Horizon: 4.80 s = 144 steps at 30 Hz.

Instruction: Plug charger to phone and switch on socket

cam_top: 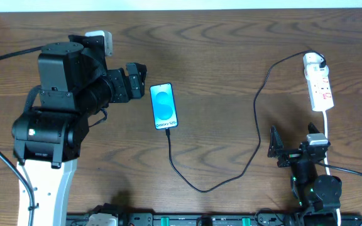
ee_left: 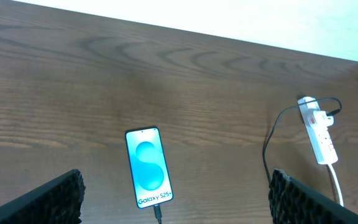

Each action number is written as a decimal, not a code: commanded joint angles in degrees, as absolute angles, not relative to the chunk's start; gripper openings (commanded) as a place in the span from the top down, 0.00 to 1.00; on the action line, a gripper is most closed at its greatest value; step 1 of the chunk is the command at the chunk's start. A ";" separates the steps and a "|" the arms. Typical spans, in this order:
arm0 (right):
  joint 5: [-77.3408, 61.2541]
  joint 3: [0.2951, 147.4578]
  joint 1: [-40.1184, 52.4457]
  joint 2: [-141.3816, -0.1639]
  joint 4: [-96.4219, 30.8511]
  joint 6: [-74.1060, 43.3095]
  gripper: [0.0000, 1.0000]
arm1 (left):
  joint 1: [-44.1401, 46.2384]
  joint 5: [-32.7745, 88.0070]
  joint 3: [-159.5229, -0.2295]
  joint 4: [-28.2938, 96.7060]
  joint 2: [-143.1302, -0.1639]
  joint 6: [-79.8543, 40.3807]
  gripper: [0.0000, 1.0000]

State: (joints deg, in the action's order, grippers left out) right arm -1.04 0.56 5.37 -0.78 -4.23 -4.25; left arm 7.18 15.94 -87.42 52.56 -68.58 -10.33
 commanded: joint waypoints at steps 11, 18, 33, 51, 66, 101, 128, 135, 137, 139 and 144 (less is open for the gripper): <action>-0.56 0.32 4.91 -0.30 -4.29 -3.57 0.01 | 6.94 15.35 -87.88 52.71 -68.47 -10.20 0.06; -0.56 0.32 4.91 -0.30 -4.29 -3.57 0.01 | 6.94 15.35 -87.88 52.71 -68.49 -10.20 0.06; -0.56 0.32 4.91 -0.30 -4.29 -3.57 0.01 | 6.94 15.35 -87.88 52.71 -68.47 -10.20 0.06; -0.56 0.32 4.91 -0.30 -4.29 -3.57 0.01 | 6.00 9.78 -75.02 43.51 -56.60 -9.50 0.06; -0.56 0.32 4.91 -0.30 -4.29 -3.57 0.01 | 1.43 9.76 -42.35 16.93 -35.48 -7.14 0.06; -0.56 0.32 4.91 -0.30 -4.29 -3.57 0.01 | -2.22 9.34 -1.28 -5.72 -0.21 1.56 0.06; -0.56 0.32 4.91 -0.30 -4.29 -3.57 0.01 | -2.17 9.17 -0.23 3.38 -0.08 2.98 0.06; -0.56 0.32 4.91 -0.30 -4.29 -3.57 0.01 | -2.17 9.15 -0.23 3.36 -0.08 2.98 0.06; -0.56 0.32 4.91 -0.30 -4.29 -3.57 0.01 | -2.17 9.17 -0.23 3.36 -0.08 2.98 0.06; -0.56 0.32 4.91 -0.30 -4.29 -3.57 0.01 | -2.17 9.15 -0.23 3.36 -0.08 2.98 0.06; -0.56 0.32 4.91 -0.30 -4.29 -3.57 0.01 | -2.17 9.15 -0.23 3.36 -0.08 2.98 0.06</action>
